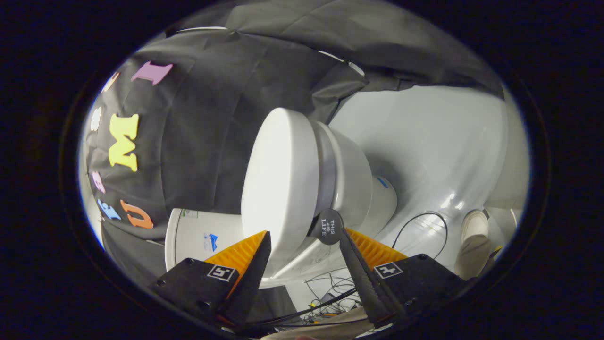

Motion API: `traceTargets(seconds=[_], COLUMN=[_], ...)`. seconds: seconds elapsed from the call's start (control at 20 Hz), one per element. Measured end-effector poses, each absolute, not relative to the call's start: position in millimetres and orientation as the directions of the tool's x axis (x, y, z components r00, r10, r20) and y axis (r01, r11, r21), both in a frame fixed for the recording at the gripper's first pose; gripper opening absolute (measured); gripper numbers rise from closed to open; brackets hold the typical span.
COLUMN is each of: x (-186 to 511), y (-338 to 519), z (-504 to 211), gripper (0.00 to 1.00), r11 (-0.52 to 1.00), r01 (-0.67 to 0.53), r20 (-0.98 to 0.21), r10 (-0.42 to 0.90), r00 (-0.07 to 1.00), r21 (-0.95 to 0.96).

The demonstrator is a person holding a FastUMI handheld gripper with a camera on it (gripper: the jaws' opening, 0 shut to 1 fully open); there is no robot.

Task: Open the toilet lid.

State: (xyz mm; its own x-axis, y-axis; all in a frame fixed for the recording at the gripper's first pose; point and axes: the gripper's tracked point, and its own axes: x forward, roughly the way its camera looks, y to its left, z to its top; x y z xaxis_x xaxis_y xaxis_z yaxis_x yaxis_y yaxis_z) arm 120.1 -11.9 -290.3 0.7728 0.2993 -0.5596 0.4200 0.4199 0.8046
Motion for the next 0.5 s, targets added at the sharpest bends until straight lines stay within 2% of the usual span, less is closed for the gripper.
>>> traceTargets(seconds=[0.15, 0.3, 0.5], x=[121.0, 120.7, 124.4], y=[-11.8, -16.9, -28.9], z=[-294.9, -293.0, -301.2], gripper=[0.88, 0.78, 0.76], r11=[0.364, 0.311, 0.331], r01=[0.449, 0.459, 0.479], r20=[-0.562, -0.548, -0.570], r10=[0.321, 0.333, 0.283], r00=[0.762, 0.768, 0.772], r21=[0.816, 0.832, 0.813])
